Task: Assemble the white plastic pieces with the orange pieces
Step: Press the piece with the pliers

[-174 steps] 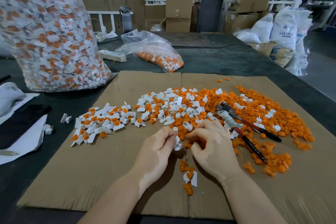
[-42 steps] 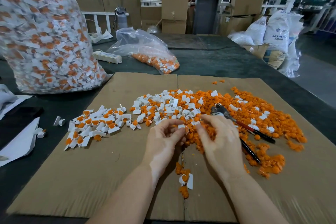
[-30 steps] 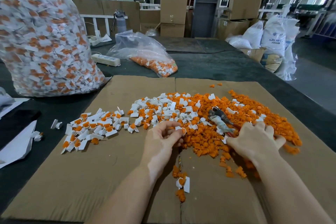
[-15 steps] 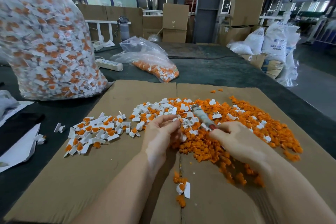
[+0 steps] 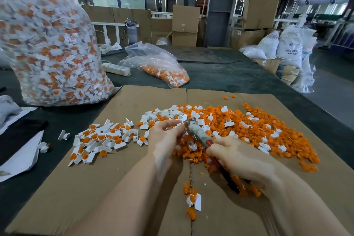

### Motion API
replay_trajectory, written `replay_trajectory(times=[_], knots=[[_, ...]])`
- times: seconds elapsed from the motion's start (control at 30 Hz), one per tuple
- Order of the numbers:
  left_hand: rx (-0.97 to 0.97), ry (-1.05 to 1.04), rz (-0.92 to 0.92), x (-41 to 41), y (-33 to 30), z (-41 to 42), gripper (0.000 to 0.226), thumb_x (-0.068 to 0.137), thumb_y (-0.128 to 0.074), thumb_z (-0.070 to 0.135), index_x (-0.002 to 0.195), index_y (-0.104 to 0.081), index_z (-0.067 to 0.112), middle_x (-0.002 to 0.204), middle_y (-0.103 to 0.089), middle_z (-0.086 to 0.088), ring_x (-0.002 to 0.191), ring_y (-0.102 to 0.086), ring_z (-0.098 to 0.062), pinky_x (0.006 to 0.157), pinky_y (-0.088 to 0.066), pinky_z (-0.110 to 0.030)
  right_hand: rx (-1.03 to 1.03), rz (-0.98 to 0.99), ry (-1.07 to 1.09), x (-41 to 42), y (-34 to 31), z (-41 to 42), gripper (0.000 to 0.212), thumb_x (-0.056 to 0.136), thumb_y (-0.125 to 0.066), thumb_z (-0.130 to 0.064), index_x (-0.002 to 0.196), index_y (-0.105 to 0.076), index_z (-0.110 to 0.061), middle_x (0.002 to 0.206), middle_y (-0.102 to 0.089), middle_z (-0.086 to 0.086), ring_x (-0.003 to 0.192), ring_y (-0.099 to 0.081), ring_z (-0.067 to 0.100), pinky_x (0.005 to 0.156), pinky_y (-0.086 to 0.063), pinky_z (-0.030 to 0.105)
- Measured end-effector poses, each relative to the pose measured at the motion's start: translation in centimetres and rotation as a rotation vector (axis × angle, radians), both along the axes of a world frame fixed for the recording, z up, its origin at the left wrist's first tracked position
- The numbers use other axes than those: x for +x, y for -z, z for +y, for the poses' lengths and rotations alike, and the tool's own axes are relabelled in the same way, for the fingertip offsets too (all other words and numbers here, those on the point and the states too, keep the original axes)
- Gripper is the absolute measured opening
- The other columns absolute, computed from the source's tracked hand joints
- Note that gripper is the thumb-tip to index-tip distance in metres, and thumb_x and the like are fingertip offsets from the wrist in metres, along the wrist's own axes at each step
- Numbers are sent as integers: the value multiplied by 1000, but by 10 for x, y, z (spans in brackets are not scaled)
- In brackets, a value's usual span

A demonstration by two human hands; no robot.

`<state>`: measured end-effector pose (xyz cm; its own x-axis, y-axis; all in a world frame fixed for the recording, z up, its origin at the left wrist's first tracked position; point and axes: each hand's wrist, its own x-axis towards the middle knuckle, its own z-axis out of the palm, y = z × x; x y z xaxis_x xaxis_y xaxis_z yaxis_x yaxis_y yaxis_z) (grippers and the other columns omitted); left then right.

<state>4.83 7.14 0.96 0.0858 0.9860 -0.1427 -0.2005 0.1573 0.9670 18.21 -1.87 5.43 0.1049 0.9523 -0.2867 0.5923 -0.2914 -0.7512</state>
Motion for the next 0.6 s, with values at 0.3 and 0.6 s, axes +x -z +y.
replay_trajectory(times=[0.3,0.6], knots=[[-39,-21,-59,2,-2,-5,15,86,-63,1,99,-64,9,90,-69,-12,68,-63,-12,57,-50,-20,164,-164,-30,-8,8,3,40,92,-49,-45,69,-49,-13,59,-43,1,47,-38,10,50,-31,23],[-37,-26,-96,-4,0,-11,15,86,-63,1,100,-64,7,81,-68,-12,56,-64,-8,53,-54,-19,312,-242,54,-6,26,-2,38,84,-53,-56,72,-57,-20,72,-50,-3,57,-46,6,54,-31,20]])
